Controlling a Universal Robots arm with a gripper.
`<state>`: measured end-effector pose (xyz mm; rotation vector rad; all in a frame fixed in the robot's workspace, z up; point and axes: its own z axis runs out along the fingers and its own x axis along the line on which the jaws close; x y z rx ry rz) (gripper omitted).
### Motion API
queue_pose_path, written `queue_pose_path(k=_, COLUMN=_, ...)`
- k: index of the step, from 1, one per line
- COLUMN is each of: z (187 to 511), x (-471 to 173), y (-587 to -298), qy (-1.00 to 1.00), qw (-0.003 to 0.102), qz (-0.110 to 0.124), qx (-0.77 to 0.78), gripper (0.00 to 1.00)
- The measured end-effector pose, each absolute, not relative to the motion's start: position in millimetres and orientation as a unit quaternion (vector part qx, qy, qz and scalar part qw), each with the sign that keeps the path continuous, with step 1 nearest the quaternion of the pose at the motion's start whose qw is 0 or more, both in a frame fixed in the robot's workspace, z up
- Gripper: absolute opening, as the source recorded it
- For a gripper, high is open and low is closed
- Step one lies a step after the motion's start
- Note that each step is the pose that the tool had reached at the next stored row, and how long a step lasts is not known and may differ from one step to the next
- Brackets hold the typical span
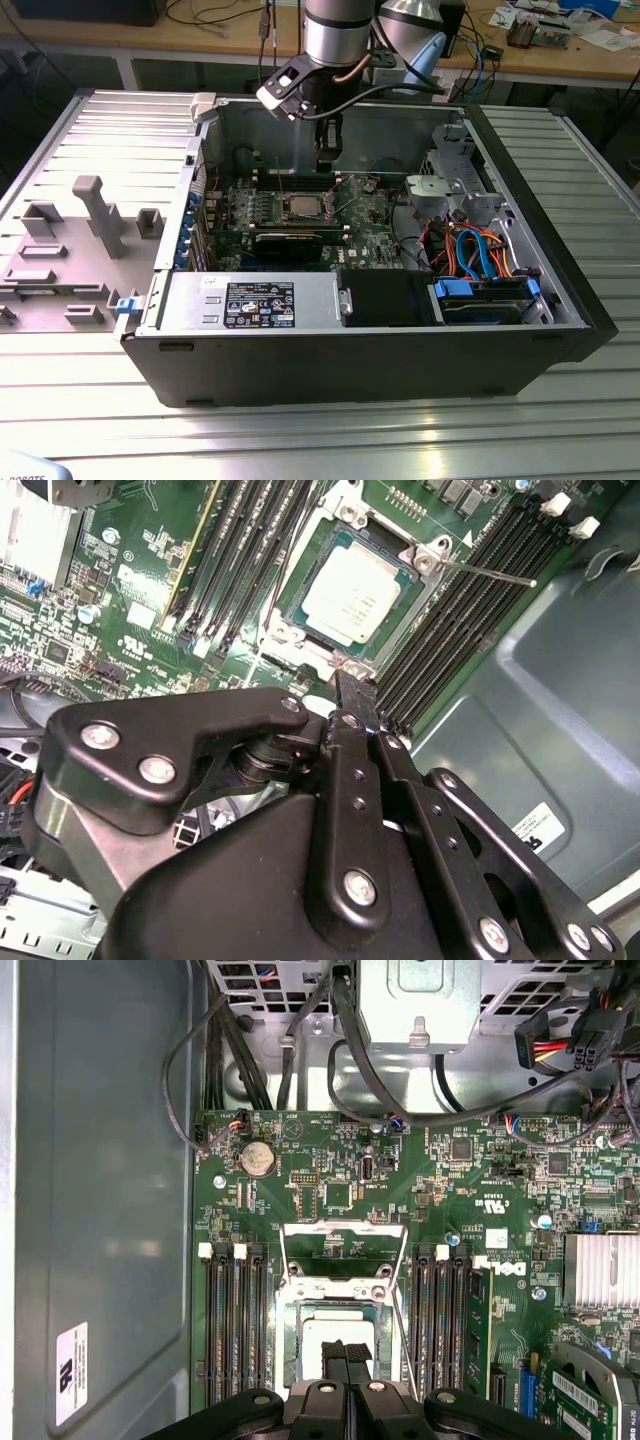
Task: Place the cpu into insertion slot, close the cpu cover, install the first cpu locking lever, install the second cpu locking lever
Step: 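Close the cpu cover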
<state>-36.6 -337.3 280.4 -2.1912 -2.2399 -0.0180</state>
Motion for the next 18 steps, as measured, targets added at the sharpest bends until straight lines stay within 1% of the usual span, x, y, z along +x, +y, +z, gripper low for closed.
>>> queue_pose_path(k=18, z=280.3, x=-33.5, y=-337.3, qy=-0.715, qw=0.004, qz=-0.006, qx=-0.699, gripper=0.11)
